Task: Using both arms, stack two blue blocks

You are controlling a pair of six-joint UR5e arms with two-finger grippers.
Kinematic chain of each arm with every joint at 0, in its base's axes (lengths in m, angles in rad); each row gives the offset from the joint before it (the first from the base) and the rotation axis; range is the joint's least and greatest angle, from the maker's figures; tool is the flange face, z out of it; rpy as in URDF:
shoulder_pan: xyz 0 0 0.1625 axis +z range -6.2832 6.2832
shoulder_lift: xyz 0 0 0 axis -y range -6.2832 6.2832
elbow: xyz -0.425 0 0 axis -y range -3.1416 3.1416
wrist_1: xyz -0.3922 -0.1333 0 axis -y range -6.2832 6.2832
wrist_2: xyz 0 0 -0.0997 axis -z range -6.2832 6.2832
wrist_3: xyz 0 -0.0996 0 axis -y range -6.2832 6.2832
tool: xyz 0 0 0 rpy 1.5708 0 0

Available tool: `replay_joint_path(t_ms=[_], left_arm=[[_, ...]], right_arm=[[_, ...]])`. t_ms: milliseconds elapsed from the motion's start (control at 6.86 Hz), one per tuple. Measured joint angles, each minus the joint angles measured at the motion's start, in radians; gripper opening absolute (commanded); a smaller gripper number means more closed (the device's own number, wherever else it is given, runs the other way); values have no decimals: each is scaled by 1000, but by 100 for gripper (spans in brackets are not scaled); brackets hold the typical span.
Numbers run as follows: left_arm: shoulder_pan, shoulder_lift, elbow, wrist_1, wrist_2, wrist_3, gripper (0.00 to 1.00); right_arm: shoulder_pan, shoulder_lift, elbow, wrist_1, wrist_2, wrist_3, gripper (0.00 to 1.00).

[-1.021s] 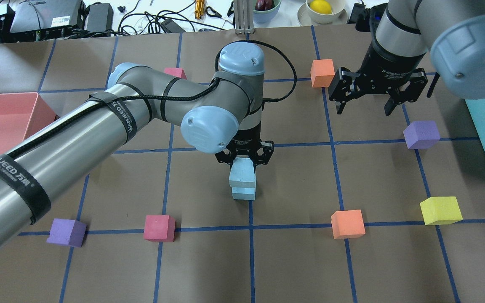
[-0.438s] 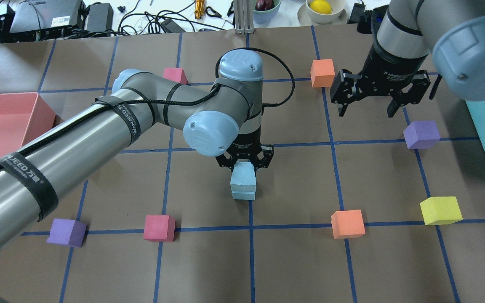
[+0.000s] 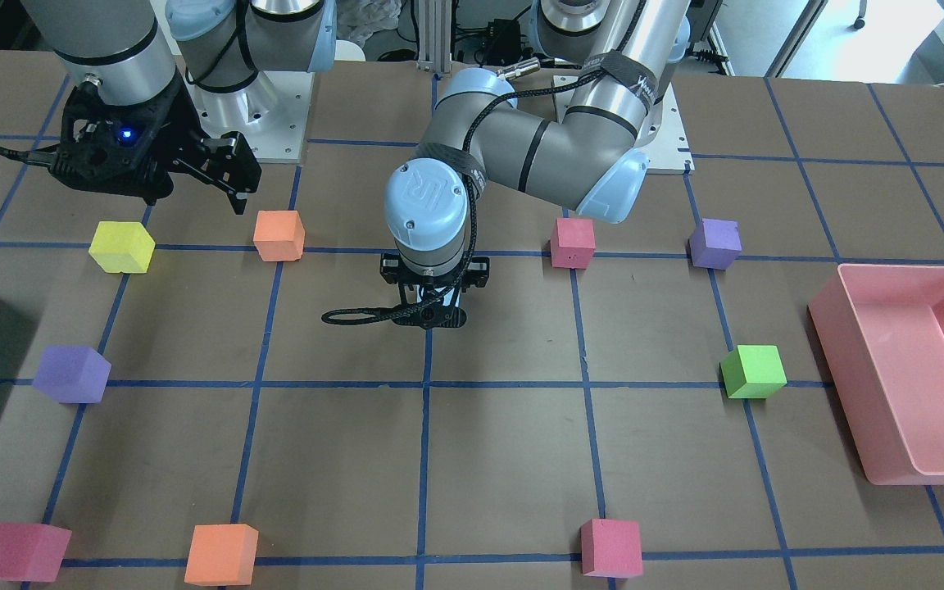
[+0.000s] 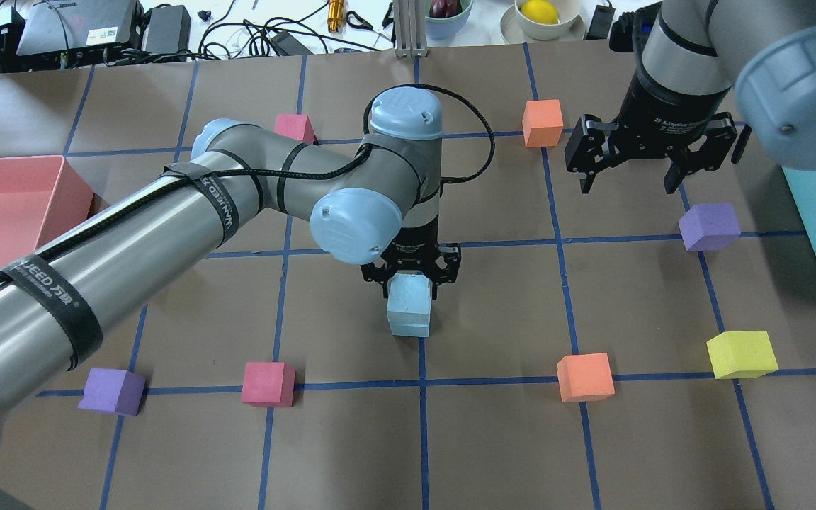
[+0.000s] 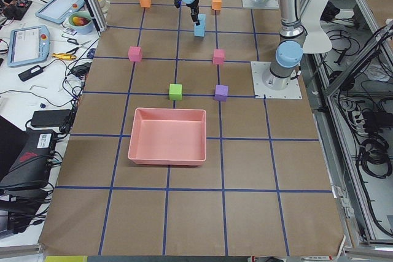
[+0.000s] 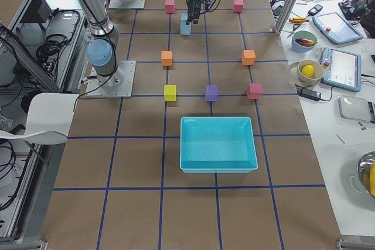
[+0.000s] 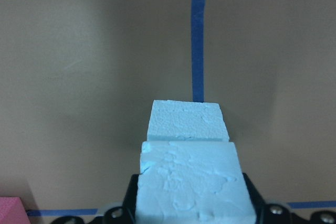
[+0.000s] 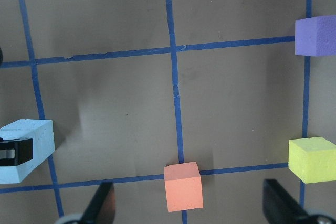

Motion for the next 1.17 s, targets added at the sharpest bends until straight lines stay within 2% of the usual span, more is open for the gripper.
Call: replay_joint_path(t_ms=[292, 583, 1167], left_arm=[[2, 5, 1, 7, 0, 1, 100], [22, 63, 50, -13, 1, 4, 100], [98, 235, 286, -316, 3, 4, 100]], right_arm=[[0, -2, 0, -1, -17, -1, 100], [2, -3, 0, -1, -14, -2, 100], [5, -4, -4, 0, -6, -12, 100]])
